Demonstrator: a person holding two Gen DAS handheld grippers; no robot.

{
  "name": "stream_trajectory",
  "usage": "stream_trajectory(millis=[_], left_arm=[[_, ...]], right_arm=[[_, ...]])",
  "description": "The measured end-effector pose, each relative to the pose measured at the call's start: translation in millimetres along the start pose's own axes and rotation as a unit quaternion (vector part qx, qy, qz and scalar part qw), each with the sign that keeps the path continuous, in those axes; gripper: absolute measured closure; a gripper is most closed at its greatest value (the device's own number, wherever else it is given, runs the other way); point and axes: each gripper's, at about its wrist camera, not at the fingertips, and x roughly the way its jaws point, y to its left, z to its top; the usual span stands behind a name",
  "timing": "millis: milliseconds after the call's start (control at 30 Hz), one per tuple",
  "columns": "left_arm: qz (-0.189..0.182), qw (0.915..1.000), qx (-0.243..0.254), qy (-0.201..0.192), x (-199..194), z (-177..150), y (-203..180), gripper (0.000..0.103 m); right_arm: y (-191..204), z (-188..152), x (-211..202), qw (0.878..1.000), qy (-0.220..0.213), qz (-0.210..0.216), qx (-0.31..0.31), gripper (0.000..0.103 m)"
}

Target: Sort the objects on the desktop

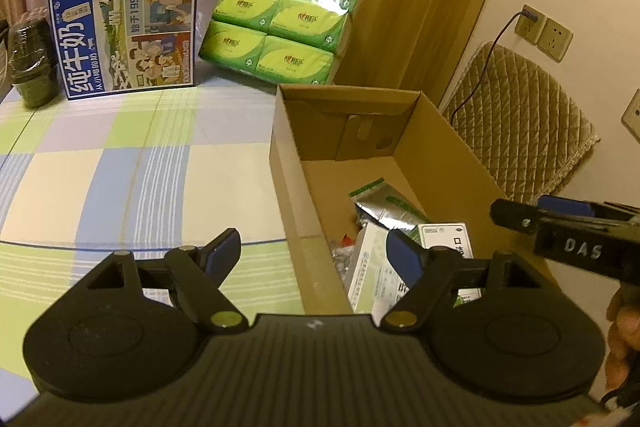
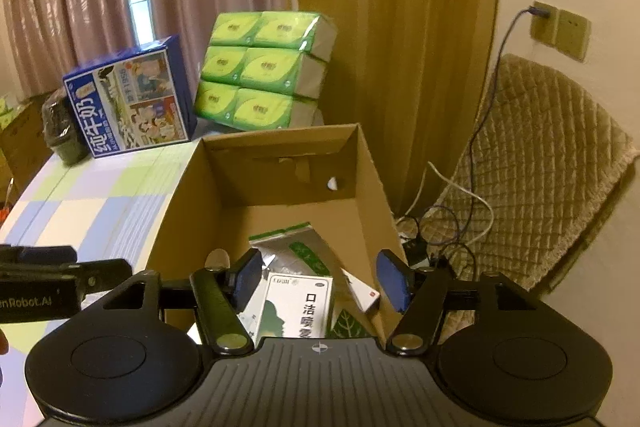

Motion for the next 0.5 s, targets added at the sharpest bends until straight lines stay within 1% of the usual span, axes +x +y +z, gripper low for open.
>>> stream_trajectory(millis=[67,133,167,233,367,467,500], left_arm=[[-0.001,1.0,0.001,-0.001,-5.2,-4.4,-0.8,0.021],[0.0,1.0,0.005,-0.004,-11.5,-9.2,-2.9,0.014],[0.0,1.0,0.007,-0.006,-15.1,-11.6,-4.2,0.013],[0.0,0.9999,0.008,-0.007,-22.4,-16.5,-6.7,0.009],[0.0,0.9999,0.009,-0.007,-35.8,-25.0,-11.2,0.001],[0.005,0.9999,0.013,-0.007,-46.8,-30.7,-15.0,0.001],[0.004,0.9999,0.012,-0.007,-50.4,-32.7,-15.5,0.001]], right_arm=[[-2.2,-4.2,-6.3,1.0,0.002,0.0,0.006,0.035],[-4.0,-9.1,-14.2,1.0,0.002,-0.001,0.011,0.031],[-5.0,-11.3,-18.5,1.0,0.002,0.0,0.014,0.029],[-6.2,-16.2,-27.8,1.0,0.002,0.002,0.02,0.023],[-3.9,-27.0,-47.1,1.0,0.004,0.002,0.021,0.017],[-0.8,-34.4,-60.4,1.0,0.009,0.003,0.021,0.012],[0.2,-37.4,-66.0,1.0,0.009,0.002,0.022,0.008]])
